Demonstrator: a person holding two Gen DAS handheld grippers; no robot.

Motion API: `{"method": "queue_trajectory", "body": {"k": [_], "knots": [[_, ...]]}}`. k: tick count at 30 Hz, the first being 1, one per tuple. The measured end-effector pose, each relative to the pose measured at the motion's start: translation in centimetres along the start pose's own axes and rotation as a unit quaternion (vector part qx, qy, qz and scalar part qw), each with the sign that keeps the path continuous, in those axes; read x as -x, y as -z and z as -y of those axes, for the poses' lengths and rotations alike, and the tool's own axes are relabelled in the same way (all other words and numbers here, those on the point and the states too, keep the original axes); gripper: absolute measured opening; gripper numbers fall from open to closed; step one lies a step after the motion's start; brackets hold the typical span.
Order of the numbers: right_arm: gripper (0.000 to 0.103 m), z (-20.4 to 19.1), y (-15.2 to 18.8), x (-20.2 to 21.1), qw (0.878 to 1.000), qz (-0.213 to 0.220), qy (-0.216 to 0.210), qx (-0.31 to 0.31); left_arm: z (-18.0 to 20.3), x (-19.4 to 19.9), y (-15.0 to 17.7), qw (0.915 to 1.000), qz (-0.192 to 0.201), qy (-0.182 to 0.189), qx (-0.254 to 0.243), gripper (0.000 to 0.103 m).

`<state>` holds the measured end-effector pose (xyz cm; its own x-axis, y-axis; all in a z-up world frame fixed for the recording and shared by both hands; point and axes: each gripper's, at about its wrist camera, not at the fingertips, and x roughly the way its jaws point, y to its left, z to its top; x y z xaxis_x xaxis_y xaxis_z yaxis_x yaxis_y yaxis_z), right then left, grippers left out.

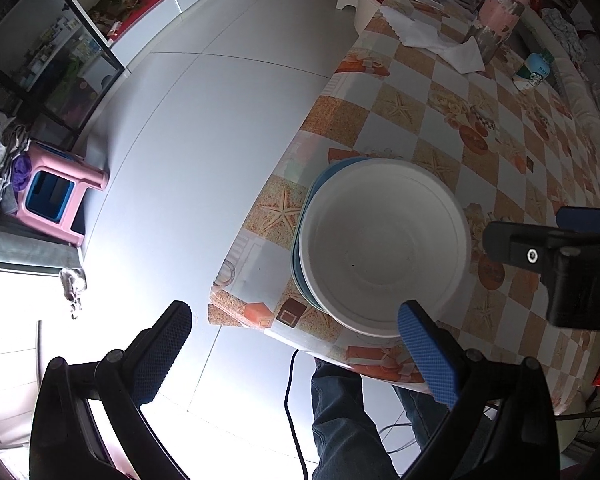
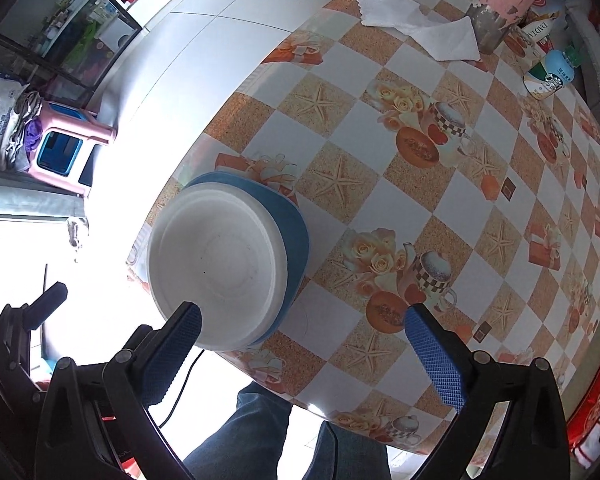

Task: Organize plates and bowls

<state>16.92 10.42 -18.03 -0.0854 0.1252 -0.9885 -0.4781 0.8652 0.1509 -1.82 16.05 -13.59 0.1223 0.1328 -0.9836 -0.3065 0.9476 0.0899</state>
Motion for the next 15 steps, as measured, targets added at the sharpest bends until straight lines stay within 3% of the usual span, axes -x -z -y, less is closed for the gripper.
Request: {"method": "queue_trajectory", "body": {"k": [15], "knots": [[0.102,-1.01,-0.18,0.80,1.000,0.005,0.000,0.012,0.60,0.89,-0.02,0.9999,0.009,0.002,-0.014,0.103]]}}
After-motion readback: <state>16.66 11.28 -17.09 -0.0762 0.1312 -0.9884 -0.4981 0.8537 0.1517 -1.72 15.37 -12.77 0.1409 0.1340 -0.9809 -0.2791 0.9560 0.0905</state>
